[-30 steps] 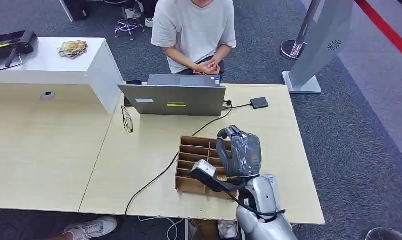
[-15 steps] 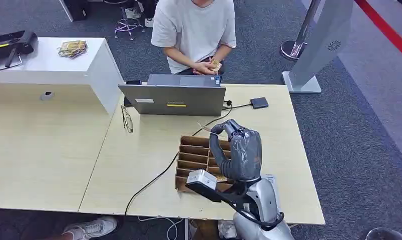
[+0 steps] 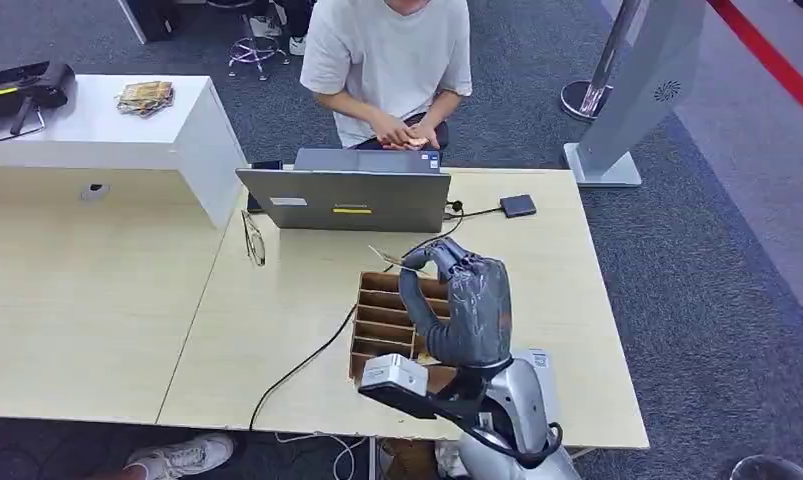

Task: Pass the card to the sensor for recognition and then transmit it.

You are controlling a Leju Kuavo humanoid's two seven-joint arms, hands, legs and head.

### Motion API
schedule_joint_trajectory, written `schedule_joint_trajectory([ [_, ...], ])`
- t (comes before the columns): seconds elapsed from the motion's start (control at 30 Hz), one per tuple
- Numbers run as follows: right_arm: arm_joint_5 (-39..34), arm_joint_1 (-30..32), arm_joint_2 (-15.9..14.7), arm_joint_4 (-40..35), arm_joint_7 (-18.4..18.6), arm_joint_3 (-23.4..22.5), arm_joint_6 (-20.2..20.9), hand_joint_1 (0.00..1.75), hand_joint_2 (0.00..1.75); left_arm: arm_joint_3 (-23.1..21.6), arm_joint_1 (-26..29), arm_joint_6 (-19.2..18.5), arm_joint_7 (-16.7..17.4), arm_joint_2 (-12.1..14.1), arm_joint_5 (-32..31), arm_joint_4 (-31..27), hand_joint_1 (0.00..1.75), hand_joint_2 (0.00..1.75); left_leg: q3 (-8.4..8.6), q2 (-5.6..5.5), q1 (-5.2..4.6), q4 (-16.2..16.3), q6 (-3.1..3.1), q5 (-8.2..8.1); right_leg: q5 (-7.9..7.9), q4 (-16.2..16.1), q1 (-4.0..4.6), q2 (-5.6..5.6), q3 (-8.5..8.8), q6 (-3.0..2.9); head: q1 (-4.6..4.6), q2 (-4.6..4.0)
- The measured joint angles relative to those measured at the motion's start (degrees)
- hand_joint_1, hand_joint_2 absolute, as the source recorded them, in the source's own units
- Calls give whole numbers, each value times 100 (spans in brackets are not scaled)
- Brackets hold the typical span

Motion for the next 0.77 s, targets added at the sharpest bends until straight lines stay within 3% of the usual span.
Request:
schedule_joint_trajectory([
  [0.77, 48, -878, 341, 680, 265, 50, 317, 175, 175, -57, -14, -135, 26, 0, -260, 0, 0, 0, 0, 1, 0, 0, 0, 1, 0, 1, 0, 1, 0, 0, -2, 0],
])
